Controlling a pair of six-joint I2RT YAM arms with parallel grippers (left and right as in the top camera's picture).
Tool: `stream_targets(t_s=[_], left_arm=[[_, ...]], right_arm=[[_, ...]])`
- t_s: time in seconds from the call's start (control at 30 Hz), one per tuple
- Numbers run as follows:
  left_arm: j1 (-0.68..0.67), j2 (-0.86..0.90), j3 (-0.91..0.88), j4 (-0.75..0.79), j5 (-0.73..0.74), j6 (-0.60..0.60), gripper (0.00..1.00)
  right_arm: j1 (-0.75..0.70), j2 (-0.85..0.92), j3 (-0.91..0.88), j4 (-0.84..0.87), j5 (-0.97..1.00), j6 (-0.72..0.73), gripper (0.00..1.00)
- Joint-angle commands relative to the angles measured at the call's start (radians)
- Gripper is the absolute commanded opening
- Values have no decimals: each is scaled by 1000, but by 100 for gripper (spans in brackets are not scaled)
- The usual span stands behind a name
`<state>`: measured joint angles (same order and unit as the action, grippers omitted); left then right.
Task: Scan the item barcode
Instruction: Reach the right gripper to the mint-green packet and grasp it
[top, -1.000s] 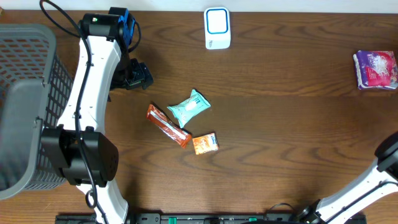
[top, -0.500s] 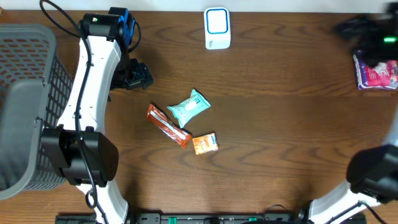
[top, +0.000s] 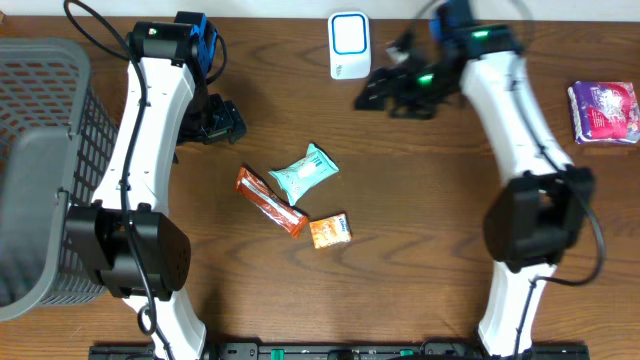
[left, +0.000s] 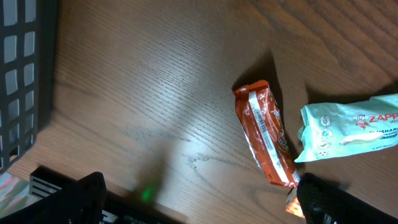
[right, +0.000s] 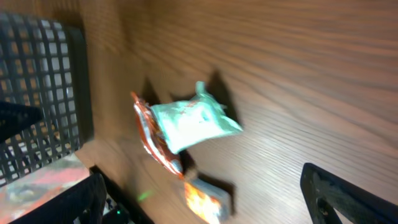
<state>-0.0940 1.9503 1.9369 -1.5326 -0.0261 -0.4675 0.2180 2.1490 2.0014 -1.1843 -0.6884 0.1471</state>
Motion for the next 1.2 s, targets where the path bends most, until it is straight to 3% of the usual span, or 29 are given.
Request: stream_targets(t_s=[0.0, 0.2, 0.6, 0.8, 0.97, 1.07, 1.17], left_arm=[[3, 8, -5, -3, -9, -2, 98], [3, 8, -5, -3, -9, -2, 98], [3, 8, -5, -3, -9, -2, 98], [3, 8, -5, -3, -9, -2, 98], [3, 8, -5, -3, -9, -2, 98], [3, 8, -5, -3, -9, -2, 98], [3, 8, -5, -3, -9, -2, 98]], right_arm=[[75, 51, -5, 37, -16, 119, 95], [193, 133, -5, 123, 11, 249, 93], [327, 163, -6, 77, 348, 491, 90], [405, 184, -8, 89, 500, 679, 90], [442, 206, -8, 116, 544, 698, 99], [447, 213, -9, 114, 576, 697, 86], [447, 214, -17, 111, 585, 697, 79]])
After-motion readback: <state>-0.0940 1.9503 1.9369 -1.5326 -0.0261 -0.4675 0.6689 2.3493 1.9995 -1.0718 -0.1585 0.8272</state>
